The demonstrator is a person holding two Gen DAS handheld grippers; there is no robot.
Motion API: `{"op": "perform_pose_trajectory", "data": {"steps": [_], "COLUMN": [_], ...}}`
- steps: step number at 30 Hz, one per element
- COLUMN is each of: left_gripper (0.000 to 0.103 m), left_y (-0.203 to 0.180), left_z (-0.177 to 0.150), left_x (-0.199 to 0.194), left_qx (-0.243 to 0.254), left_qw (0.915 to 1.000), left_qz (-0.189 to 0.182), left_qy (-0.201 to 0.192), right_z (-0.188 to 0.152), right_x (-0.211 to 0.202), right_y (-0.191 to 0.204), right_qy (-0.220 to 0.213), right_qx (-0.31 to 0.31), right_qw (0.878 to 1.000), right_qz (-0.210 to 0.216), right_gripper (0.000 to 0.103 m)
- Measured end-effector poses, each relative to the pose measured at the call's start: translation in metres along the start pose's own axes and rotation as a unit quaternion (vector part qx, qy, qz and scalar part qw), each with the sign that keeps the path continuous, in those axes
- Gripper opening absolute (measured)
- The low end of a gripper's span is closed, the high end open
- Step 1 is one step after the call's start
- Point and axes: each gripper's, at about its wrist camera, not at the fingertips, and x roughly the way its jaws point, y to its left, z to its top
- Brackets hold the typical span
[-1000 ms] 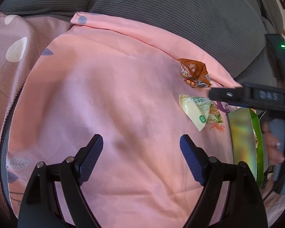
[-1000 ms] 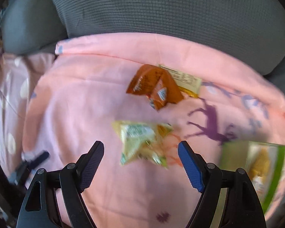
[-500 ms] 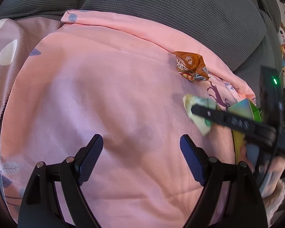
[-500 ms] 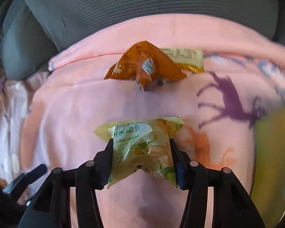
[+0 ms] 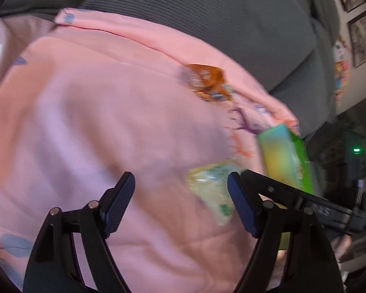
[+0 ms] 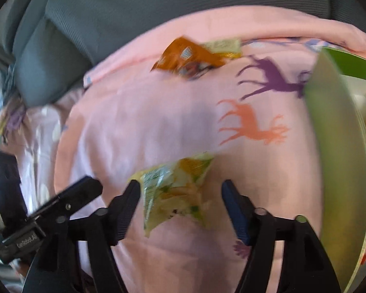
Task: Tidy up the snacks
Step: 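Move the right gripper to the pale green wrapper and grasp it, then carry the pale green wrapper over the green box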
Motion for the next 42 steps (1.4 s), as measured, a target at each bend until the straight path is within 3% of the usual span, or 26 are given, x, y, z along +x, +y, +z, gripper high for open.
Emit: {"op": "perform_pose_trajectory", "data": {"steps": [2, 5, 7, 8, 11, 13, 14, 18, 23, 28, 35, 42], "left_gripper": [0.078, 0.072, 0.066, 0.064, 0.048, 0.027, 0.024, 0.023, 0.021, 0.021, 0.021, 0.022], "left_y": [-0.008, -0.024, -0.034, -0.039, -0.049, -0.053, -0.054, -0.061, -0.096, -0.134, -0.198, -0.242], "left_z": [-0.003, -0.011, -0.016, -0.019, -0.023, -0.024, -0.024, -0.021, -0.019, -0.016, -0.015, -0.018], "left_x": [0.006, 0.021, 0.031, 0.037, 0.053, 0.062, 0.062, 0.061, 0.05, 0.041, 0.05, 0.079], "left_qx": [0.01, 0.039, 0.06, 0.07, 0.085, 0.094, 0.103, 0.104, 0.149, 0.173, 0.228, 0.271], "left_qw": [0.9995, 0.9984, 0.9967, 0.9954, 0.9927, 0.9921, 0.9915, 0.9911, 0.9841, 0.9824, 0.9725, 0.9621], "left_qz": [-0.026, -0.02, -0.018, -0.021, -0.023, 0.014, 0.028, 0.04, 0.087, 0.068, 0.046, 0.024], "left_qy": [0.016, 0.037, 0.052, 0.062, 0.082, 0.082, 0.075, 0.073, 0.043, 0.019, 0.002, 0.014], "right_z": [0.002, 0.002, 0.003, 0.003, 0.003, 0.003, 0.004, 0.003, 0.002, 0.001, -0.002, -0.005], "right_x": [-0.002, -0.003, 0.005, 0.009, 0.025, 0.031, 0.032, 0.02, -0.008, -0.053, -0.107, -0.133], "right_y": [-0.007, -0.012, -0.005, -0.002, 0.004, 0.004, 0.003, 0.006, 0.013, -0.001, -0.04, -0.091], "right_qy": [-0.007, -0.007, -0.003, 0.003, 0.03, 0.039, 0.035, 0.017, -0.026, -0.087, -0.164, -0.2], "right_qx": [0.009, 0.019, 0.008, 0.006, 0.002, 0.004, 0.005, -0.015, -0.041, -0.038, -0.005, 0.063], "right_qw": [1.0, 0.999, 0.999, 0.999, 0.998, 0.998, 0.998, 0.999, 0.998, 0.995, 0.986, 0.977], "right_qz": [0.016, 0.042, 0.048, 0.05, 0.059, 0.049, 0.05, 0.049, 0.035, 0.033, 0.023, 0.028], "right_gripper": [0.071, 0.071, 0.068, 0.061, 0.049, 0.044, 0.043, 0.042, 0.042, 0.042, 0.042, 0.042]}}
